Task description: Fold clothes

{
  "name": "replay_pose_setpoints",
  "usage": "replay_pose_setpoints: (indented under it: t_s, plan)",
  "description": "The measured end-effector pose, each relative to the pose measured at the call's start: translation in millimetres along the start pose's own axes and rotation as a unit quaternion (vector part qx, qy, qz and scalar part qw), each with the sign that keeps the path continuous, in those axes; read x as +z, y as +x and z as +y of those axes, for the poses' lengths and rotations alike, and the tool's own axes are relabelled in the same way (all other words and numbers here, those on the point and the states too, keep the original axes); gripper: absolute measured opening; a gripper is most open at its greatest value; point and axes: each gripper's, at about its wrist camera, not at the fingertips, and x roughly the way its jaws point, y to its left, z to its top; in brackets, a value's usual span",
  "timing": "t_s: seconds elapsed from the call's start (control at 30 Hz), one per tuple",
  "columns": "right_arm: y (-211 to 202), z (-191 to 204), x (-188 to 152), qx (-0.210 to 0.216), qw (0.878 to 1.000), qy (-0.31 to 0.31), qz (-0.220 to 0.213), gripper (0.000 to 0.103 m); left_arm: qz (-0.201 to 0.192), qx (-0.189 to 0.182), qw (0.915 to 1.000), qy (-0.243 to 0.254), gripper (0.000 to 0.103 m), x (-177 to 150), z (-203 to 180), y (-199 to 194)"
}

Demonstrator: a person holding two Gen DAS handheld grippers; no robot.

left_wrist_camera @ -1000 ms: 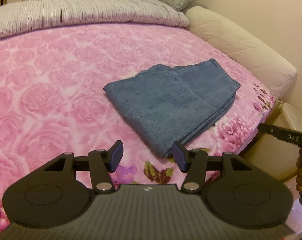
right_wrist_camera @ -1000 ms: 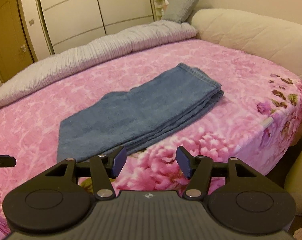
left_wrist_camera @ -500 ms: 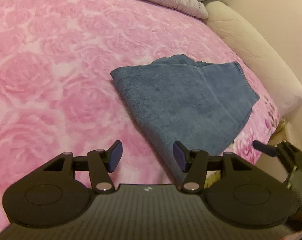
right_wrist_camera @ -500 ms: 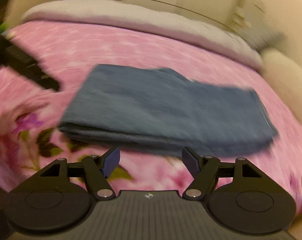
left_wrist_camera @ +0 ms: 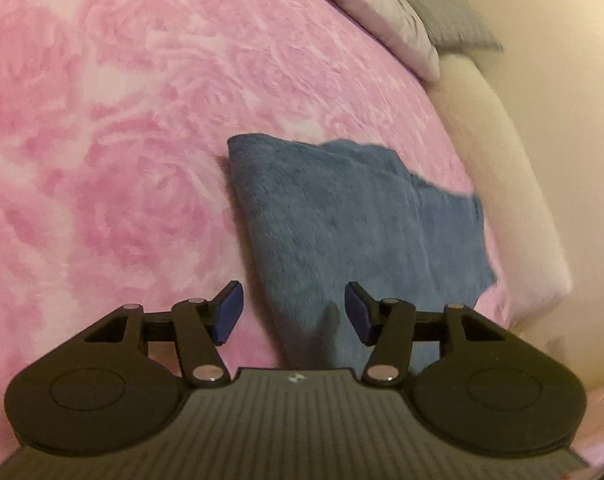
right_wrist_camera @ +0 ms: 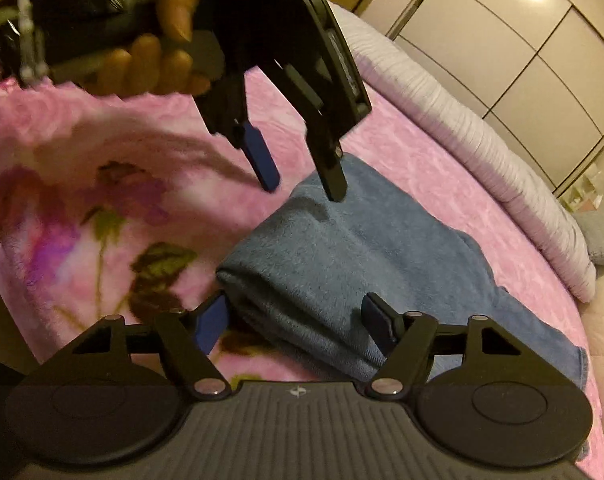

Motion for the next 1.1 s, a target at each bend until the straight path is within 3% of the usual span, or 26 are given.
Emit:
replay_pose_setpoints:
  t_s: [0.1, 0.27, 0.4, 0.47, 0.53, 0.63, 0.83, 0.9, 0.97, 1.03, 1.07, 1.1]
  plan:
    - [1, 1, -2, 0.001, 1.0, -0.003, -0.004, 0.069, -0.014, -0.023, 0.9989, -0.039, 0.048, 8, 11, 7]
    - [-1, 9, -2, -0.002, 0.999, -0.034, -0.015, 0.067, -0.013, -0.029, 0.9981, -0.052, 0.025, 14, 16, 9]
    - [-4, 11, -2, -0.006, 0.999, -0.04, -0.021, 0.052, -0.007, -0.034, 0.9981, -0.05, 0.019, 9, 20, 4]
    - [-4, 9, -2, -0.007, 0.999, -0.032, -0.024, 0.045, -0.009, -0.025, 0.999, -0.036, 0.019, 7, 17, -4]
    - [-6, 7, -2, -0.007, 0.999, -0.02, -0.023, 0.045, -0.012, -0.006, 0.9998, -0.012, 0.028, 4, 12, -13]
    - [-9, 13, -3, -0.011, 0.999, -0.042, -0.021, 0.057, -0.013, 0.028, 0.9995, 0.006, 0.031, -4, 9, -29]
    - [-4, 26, -2, -0.028, 0.997, -0.067, -0.019, 0.055, -0.001, 0.052, 0.9987, -0.003, 0.035, -27, 13, -55]
    - [1, 25, -1, -0.026, 0.998, -0.061, -0.024, 0.037, 0.003, 0.057, 0.9984, -0.003, 0.035, -32, 14, -62]
    - [1, 14, 0, -0.023, 0.999, -0.027, -0.036, 0.016, -0.001, 0.064, 0.9979, 0.002, 0.035, -33, 11, -70]
    - [-7, -18, -2, 0.011, 0.995, 0.084, -0.059, 0.013, -0.012, 0.077, 0.9967, 0.023, 0.036, -31, 1, -76]
    - [-13, -44, -6, 0.041, 0.982, 0.169, -0.074, 0.012, -0.017, 0.081, 0.996, 0.034, 0.036, -29, -3, -78]
    - [-18, -70, -9, 0.071, 0.961, 0.253, -0.089, 0.012, -0.021, 0.084, 0.9951, 0.047, 0.036, -28, -10, -79]
